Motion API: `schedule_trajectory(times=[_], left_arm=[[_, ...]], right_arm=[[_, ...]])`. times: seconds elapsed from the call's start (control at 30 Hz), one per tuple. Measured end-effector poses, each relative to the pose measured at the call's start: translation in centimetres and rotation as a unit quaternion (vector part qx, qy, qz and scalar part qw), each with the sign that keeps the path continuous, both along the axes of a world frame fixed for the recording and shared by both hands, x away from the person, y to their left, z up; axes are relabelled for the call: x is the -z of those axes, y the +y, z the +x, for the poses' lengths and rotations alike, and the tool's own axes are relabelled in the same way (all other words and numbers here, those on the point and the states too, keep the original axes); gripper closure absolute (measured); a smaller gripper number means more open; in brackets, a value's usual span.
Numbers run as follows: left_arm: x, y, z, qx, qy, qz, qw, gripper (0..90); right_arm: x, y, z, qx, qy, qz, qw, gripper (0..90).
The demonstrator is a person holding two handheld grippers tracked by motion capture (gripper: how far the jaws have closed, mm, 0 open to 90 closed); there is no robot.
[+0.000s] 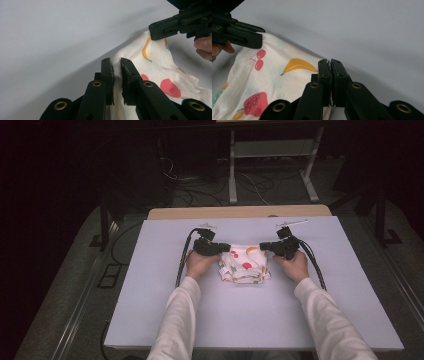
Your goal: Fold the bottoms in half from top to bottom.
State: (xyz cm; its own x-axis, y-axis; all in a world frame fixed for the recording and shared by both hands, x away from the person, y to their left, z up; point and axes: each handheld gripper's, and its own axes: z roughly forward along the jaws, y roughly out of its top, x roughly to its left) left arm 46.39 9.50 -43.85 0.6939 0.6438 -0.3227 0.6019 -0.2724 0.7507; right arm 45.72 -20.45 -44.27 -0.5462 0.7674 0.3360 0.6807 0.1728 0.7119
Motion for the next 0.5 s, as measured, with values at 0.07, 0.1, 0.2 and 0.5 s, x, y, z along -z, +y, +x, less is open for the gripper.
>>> schedule_trajectory(times=[0.07,0.1,0.2,0.5], left_arm=[[0.20,0.05,0.09,-0.003,0.003,-0.003,1.0000,80.8],[0.30,0.09,0.13,-0.003,0.004,-0.005,1.0000,80.4],[0.38,0.23,0.09,-0.008,0.011,-0.021,0.9997,66.5],[-0.04,0.87,-0.08,-0.009,0.014,-0.047,0.9988,32.0]], right_arm=[[0.10,0.03,0.09,0.003,-0.004,0.002,1.0000,85.9],[0.13,0.06,0.10,0.005,-0.005,0.004,1.0000,85.5],[0.29,0.20,-0.07,0.018,-0.014,-0.002,0.9997,72.3],[0.32,-0.65,-0.80,0.030,-0.034,0.001,0.9990,38.5]])
